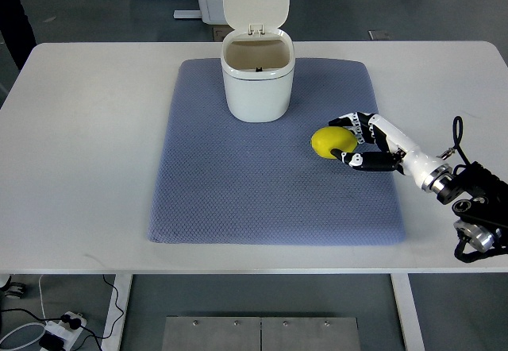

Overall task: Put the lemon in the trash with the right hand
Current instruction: 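Lift the lemon with the right hand and carry it over the bin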

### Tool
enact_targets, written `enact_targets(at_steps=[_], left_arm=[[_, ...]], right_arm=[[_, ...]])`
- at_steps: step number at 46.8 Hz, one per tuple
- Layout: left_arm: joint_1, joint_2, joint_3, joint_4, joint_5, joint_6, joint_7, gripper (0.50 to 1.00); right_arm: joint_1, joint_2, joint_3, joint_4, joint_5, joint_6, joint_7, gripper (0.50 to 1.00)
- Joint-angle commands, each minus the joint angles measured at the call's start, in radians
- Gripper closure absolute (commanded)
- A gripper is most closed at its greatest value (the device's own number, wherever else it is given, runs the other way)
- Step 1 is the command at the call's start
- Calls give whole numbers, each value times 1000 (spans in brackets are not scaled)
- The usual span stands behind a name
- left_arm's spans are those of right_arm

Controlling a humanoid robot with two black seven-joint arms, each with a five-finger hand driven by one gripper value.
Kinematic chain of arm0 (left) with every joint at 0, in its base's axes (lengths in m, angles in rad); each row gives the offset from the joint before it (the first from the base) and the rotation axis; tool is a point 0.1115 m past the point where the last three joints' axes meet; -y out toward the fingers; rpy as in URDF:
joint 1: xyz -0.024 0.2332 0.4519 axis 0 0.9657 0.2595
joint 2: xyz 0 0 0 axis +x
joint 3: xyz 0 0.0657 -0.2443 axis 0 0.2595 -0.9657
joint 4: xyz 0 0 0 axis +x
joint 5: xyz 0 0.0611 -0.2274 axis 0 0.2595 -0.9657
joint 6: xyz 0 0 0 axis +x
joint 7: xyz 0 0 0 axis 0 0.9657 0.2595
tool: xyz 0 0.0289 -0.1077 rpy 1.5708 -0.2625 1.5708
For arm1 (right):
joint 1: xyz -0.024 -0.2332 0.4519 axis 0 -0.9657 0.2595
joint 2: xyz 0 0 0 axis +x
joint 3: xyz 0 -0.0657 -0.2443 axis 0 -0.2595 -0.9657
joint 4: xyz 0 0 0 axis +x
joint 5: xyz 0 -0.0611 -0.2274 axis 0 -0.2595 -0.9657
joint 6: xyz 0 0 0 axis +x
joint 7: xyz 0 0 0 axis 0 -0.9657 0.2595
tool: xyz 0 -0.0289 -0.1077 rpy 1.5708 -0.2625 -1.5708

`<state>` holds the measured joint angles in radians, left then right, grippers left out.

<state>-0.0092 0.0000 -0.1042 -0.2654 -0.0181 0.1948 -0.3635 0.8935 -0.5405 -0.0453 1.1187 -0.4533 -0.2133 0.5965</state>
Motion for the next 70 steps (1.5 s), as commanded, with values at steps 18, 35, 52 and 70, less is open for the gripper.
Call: enact_targets(at_steps=[18, 35, 52, 70], left_arm=[[0, 0, 0, 0, 1, 0, 0, 500], [0, 0, 0, 0, 0, 0, 0, 500], [0, 0, 0, 0, 1, 0, 0, 500], [0, 0, 0, 0, 1, 0, 0, 500]], right_arm=[[179, -203, 1, -8, 130, 161, -6, 1000], [245, -246, 1, -19, 142, 219, -30, 1000], [312, -86, 2, -72, 157, 216, -93, 1000], [366, 154, -7, -264, 188, 219, -150, 1000]])
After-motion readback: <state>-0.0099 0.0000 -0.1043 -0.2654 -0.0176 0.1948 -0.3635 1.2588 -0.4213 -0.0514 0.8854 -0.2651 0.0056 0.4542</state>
